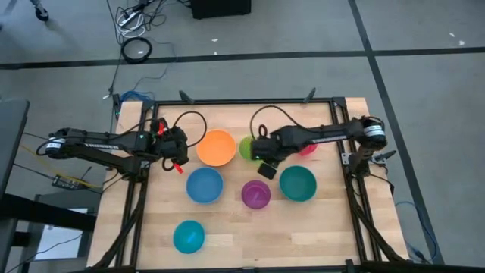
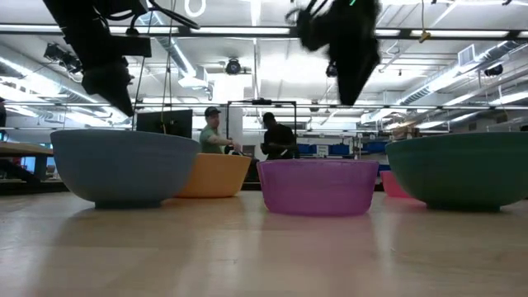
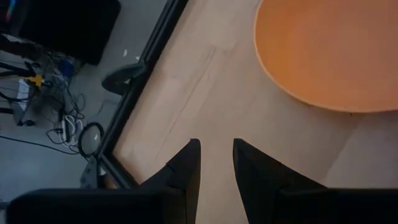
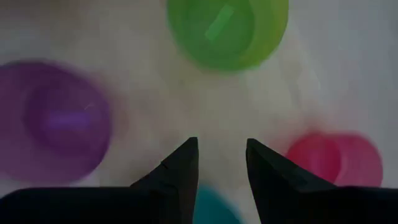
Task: Nest bowls inside each other
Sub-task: Stack the dark green bowl on top of the yellow bowl
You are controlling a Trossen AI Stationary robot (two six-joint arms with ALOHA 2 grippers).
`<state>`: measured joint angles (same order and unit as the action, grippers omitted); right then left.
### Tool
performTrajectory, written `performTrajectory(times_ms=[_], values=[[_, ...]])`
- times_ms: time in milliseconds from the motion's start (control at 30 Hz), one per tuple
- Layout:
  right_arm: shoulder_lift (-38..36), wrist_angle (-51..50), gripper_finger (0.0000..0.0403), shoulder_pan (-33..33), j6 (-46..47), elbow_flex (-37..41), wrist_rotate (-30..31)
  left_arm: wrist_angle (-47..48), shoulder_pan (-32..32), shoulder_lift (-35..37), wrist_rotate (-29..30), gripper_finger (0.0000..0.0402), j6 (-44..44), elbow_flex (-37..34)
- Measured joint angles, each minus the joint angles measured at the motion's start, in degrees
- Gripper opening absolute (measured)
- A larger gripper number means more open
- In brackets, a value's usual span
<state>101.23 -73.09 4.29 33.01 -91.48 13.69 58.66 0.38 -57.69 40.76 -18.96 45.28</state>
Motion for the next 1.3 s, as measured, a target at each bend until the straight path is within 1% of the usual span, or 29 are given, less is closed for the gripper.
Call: performTrajectory(times_ms=[67,167,267,367,433,500,600,667,800,967,1100,1167,1300], values=[[-2.43,-2.78,0.0122,2.07,3.39,0.00,-1.52,0.11,0.00,0.00,-0.90,0.0103,-0.66,0.00],[-5.97,-3.17,0.0123,4.89,8.90,1.66,-5.93,-0.29,-0.07,0.00,-1.17,0.0103,-1.69,0.00],[-8.72,-0.99,0.0122,7.94,13.72,4.68,-9.38,-2.06,-0.56,0.00,-1.90,0.0103,-2.54,0.00],[-10.42,2.71,0.0122,10.78,16.94,8.57,-12.73,-2.10,-1.63,0.00,-4.01,0.0103,-2.54,0.89],[-10.94,7.32,0.0124,12.31,18.27,11.30,-15.81,-2.21,-2.35,0.04,-7.21,0.0103,-2.48,1.97],[-11.01,11.14,0.0125,13.41,19.21,13.72,-18.65,-1.61,-2.86,0.04,-12.96,0.0103,-2.39,3.12],[-10.95,14.67,0.0125,14.47,20.37,16.50,-20.61,-0.18,-3.58,0.07,-21.70,0.0103,-2.33,4.38],[-10.71,14.42,0.0125,14.85,20.75,17.93,-20.30,1.20,-3.98,0.07,-26.82,0.0103,-2.44,4.42],[-10.51,14.24,0.0127,15.17,21.38,20.01,-18.43,3.89,-4.76,0.07,-31.60,0.0103,-2.99,4.42],[-10.51,14.10,0.0126,15.17,20.99,20.44,-15.94,6.22,-5.01,0.07,-32.53,0.0103,-7.27,4.42],[-10.51,14.02,0.0125,14.93,19.97,20.44,-14.00,5.63,-5.01,0.00,-32.45,0.0103,-18.59,4.42],[-10.51,13.92,0.0125,14.72,19.62,20.44,-12.36,4.93,-5.33,-0.49,-33.07,0.0103,-22.30,4.43],[-10.51,13.85,0.0128,14.60,19.28,20.44,-10.85,5.03,-6.78,-0.88,-34.48,0.0103,-23.67,4.42]])
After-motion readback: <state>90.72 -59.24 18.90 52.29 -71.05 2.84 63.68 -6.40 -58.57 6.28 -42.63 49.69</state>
